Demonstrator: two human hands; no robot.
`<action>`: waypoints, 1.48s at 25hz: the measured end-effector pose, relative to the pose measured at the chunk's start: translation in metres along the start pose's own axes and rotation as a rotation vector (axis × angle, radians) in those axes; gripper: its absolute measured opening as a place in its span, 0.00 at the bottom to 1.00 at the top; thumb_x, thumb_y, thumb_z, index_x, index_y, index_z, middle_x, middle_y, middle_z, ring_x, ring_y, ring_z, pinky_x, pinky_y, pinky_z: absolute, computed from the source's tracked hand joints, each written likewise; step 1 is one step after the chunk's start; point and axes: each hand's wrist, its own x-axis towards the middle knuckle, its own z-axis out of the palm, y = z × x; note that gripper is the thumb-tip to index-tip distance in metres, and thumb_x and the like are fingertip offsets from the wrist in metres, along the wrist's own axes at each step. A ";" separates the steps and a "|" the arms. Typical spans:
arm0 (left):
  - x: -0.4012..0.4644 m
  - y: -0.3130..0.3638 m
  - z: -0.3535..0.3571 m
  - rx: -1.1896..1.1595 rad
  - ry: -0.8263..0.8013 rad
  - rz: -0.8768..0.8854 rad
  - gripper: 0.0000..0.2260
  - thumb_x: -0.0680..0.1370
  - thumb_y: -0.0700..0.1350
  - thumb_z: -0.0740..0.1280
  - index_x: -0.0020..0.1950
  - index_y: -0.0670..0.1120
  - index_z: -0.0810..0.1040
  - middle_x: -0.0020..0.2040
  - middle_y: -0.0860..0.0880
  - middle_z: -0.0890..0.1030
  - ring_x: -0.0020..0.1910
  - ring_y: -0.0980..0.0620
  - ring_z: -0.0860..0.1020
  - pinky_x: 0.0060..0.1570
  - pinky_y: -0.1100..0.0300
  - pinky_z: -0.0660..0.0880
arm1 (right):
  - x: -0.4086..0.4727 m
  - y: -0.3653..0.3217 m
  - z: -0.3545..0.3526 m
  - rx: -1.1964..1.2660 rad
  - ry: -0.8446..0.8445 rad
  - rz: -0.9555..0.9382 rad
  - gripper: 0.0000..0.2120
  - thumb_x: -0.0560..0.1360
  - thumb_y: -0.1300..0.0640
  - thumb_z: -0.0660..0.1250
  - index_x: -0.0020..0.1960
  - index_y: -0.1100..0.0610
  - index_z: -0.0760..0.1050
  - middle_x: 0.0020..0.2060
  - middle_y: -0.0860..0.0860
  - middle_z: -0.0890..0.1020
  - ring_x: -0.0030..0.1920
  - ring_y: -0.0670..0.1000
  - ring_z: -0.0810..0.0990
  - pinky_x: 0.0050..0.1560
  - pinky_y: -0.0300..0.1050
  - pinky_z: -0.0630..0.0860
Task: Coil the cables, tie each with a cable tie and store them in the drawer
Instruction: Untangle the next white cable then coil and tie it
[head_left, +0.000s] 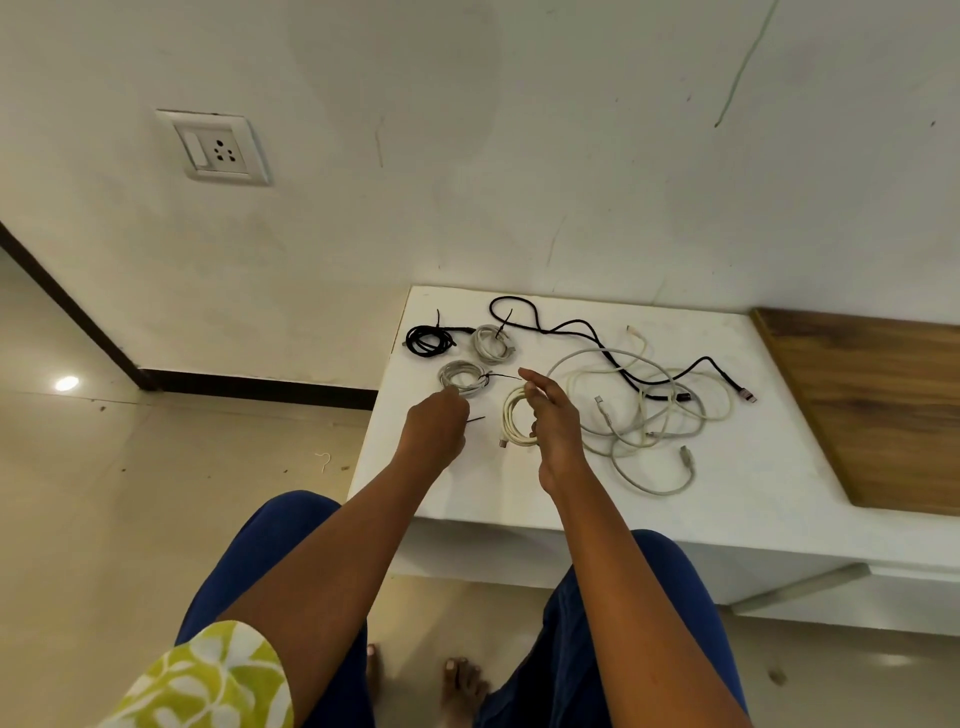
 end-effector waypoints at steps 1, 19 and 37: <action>-0.001 0.001 0.001 -0.003 0.007 0.005 0.07 0.77 0.36 0.61 0.51 0.39 0.77 0.54 0.44 0.75 0.50 0.44 0.78 0.42 0.56 0.73 | -0.001 -0.001 0.001 0.003 -0.009 0.000 0.12 0.79 0.61 0.60 0.55 0.49 0.79 0.46 0.44 0.77 0.43 0.39 0.72 0.44 0.33 0.66; 0.001 0.025 -0.045 -1.532 0.096 -0.554 0.05 0.76 0.42 0.67 0.42 0.43 0.80 0.37 0.49 0.82 0.31 0.57 0.80 0.39 0.66 0.76 | -0.005 0.002 0.007 -0.270 0.168 -0.140 0.12 0.68 0.44 0.73 0.49 0.49 0.83 0.52 0.50 0.80 0.49 0.43 0.77 0.49 0.41 0.73; -0.011 0.022 -0.060 -1.603 -0.267 -0.276 0.03 0.71 0.38 0.73 0.44 0.43 0.83 0.36 0.49 0.84 0.36 0.54 0.83 0.37 0.69 0.76 | -0.001 -0.007 -0.006 -0.326 0.188 -0.223 0.09 0.72 0.47 0.71 0.48 0.50 0.83 0.45 0.50 0.77 0.43 0.47 0.76 0.48 0.41 0.73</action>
